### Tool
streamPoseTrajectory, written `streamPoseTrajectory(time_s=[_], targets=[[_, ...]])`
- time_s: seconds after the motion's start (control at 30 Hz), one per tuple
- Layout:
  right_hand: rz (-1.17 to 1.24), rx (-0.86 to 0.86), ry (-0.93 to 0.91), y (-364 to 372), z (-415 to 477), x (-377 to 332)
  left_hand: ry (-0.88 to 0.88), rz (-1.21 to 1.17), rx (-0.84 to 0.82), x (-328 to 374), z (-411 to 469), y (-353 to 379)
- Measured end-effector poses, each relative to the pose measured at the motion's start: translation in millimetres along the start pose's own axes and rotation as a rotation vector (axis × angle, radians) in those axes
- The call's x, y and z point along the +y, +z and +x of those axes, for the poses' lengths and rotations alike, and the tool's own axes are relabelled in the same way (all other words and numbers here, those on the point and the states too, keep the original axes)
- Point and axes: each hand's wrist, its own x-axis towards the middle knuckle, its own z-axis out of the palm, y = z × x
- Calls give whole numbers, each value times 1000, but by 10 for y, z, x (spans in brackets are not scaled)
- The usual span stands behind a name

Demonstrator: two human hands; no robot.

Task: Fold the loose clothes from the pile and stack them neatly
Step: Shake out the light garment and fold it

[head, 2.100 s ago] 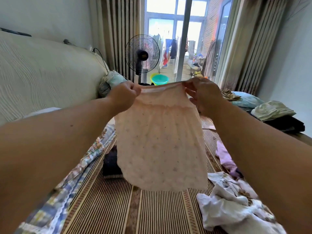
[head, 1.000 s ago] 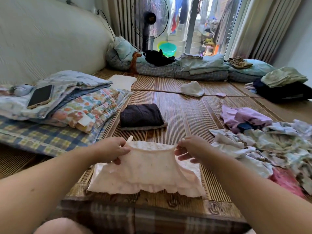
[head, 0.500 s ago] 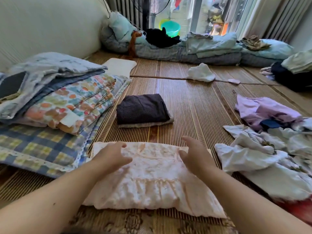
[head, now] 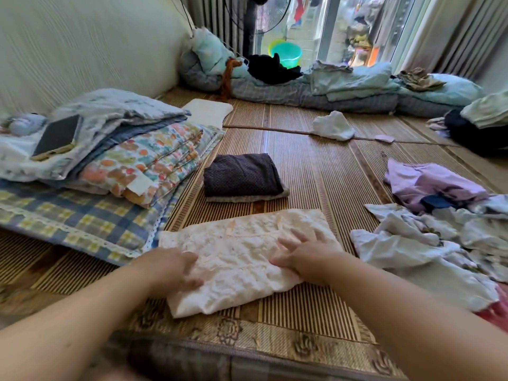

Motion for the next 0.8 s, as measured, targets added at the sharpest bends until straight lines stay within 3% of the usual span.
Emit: streamPoseTrajectory(time_s=[0.1,0.17,0.23,0.3,0.4,0.6,0.73,0.8], targets=[[-48,-30,200,-216,93,151,13,-1,8,161,-173,-8],[31,58,280,-236,60,87,22,42,-1,227,-274,15],[149,248,249,-156,-31,-129,44,88,-3,248,-345,52],[310,375,92,-16,-134,-419,80,61,-2,243,-411,66],[484,217,-65,245,-308,-724,146,36,4,241,-483,74],[422,105,243,342,-568,-196,347,-149,-2,505,-556,186],[521,228,197,442,-863,-318,430,-113,126,611,-527,331],[607,175,115,573,-1008,-512,400,-91,157,542,-464,424]])
